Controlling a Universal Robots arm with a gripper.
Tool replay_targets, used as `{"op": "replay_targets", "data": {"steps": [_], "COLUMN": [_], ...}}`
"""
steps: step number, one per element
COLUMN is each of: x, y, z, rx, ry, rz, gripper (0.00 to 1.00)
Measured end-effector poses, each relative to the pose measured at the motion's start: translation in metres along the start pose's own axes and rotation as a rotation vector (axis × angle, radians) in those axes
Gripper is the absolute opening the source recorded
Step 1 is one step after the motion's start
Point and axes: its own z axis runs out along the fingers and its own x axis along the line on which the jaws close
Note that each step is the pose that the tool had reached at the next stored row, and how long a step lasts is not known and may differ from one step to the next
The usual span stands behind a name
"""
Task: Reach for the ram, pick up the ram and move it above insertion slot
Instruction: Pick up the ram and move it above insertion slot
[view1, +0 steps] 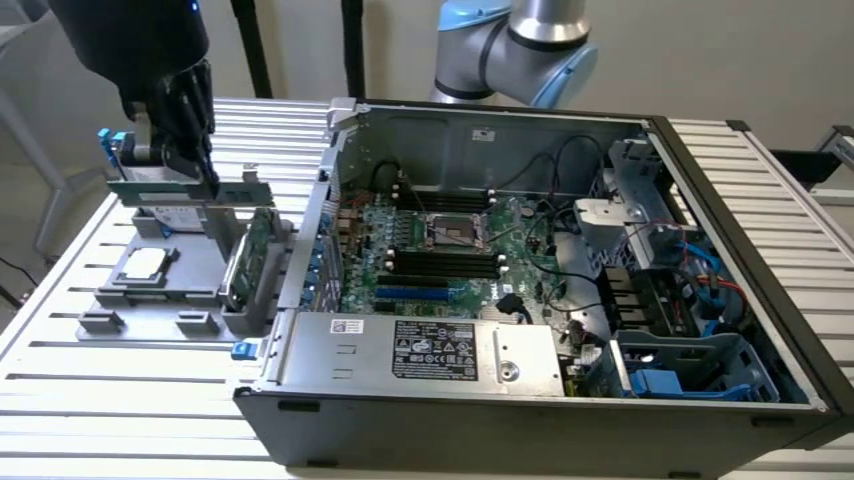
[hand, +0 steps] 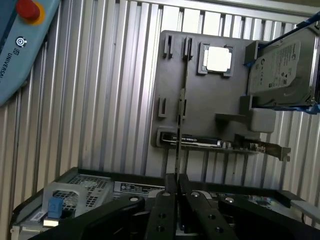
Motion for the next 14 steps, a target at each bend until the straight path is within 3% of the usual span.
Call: {"op": "replay_targets", "data": {"steps": [5,14], "x": [0.001,0.005], "y": [-0.0213,-0.0618], "z": [-0.0013,-0.0027], "rx": [0.0012,0.0056], "ry": [-0.0118,-0.0549], "rz": [0.0,-0.002], "gripper": [0.14,0.14]}}
